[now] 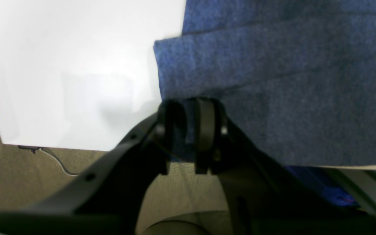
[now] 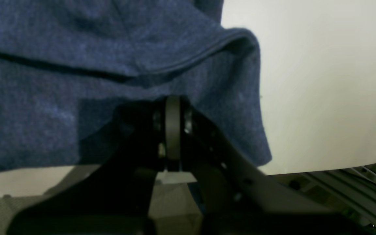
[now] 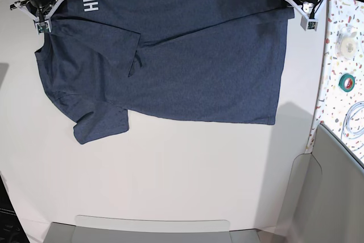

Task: Layout the t-shirt on the table in an organized manner, then fold the t-shirt properly
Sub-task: 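Release the shoulders and move both grippers to the t-shirt side edges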

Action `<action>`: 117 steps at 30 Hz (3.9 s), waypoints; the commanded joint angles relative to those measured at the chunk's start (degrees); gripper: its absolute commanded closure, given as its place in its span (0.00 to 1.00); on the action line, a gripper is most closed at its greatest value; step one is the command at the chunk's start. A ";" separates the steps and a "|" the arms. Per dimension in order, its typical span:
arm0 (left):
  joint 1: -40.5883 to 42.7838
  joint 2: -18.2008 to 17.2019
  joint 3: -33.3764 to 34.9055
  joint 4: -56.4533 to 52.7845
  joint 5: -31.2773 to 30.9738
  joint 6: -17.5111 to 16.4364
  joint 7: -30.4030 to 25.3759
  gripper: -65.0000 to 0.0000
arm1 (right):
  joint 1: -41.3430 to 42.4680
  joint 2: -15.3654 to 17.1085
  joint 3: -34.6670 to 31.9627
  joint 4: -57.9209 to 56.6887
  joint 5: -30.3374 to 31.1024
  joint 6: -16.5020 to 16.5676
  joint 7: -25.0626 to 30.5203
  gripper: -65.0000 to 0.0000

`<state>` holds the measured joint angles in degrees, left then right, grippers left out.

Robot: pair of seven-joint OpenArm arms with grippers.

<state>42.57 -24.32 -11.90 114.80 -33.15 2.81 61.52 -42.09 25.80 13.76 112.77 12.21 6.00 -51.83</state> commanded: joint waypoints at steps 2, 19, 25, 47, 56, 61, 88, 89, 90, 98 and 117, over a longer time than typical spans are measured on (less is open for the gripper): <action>0.38 -0.52 -0.71 0.93 0.31 0.05 -0.11 0.77 | -0.51 0.62 0.26 1.21 0.14 0.37 -0.08 1.00; -3.14 0.71 -5.46 4.01 0.22 0.05 1.47 0.70 | 4.15 -5.98 0.35 4.55 -18.05 0.37 -0.17 1.00; -7.09 0.71 -5.46 4.01 0.22 0.05 2.09 0.70 | 7.40 -6.07 0.35 4.55 -18.05 0.37 -0.17 1.00; -16.32 1.94 -5.46 3.83 0.22 0.05 2.18 0.70 | 22.35 -10.55 10.90 4.99 -18.14 0.64 -0.08 1.00; -24.59 1.85 -5.46 3.66 0.40 0.05 7.01 0.69 | 41.60 -13.98 10.64 0.94 -17.88 1.17 -7.38 0.86; -28.10 1.85 -5.46 3.48 0.40 0.05 10.00 0.69 | 51.36 -14.24 11.60 -9.25 -17.88 12.42 -11.42 0.59; -28.10 1.85 -5.11 1.55 0.49 -0.30 9.91 0.69 | 52.59 -1.32 20.22 -40.99 31.18 28.86 -13.44 0.41; -28.10 1.85 -5.20 1.55 0.49 -0.30 9.91 0.69 | 52.59 -1.41 20.22 -41.08 31.09 28.86 -13.44 0.41; -28.10 1.85 -5.20 1.55 0.49 -0.30 9.91 0.69 | 52.59 -1.49 20.22 -41.61 31.09 28.77 -13.44 0.41; -28.10 1.85 -4.93 1.55 0.40 -0.39 9.91 0.69 | 52.77 -1.58 20.13 -45.83 31.09 28.77 -13.09 0.41; -28.54 1.85 -5.29 1.55 0.31 -0.48 9.91 0.69 | 53.73 -3.52 13.45 -45.83 31.00 28.68 -12.91 0.85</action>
<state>14.72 -21.63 -16.64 115.52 -32.71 2.52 72.03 10.92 21.12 27.24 66.35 42.96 34.35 -64.71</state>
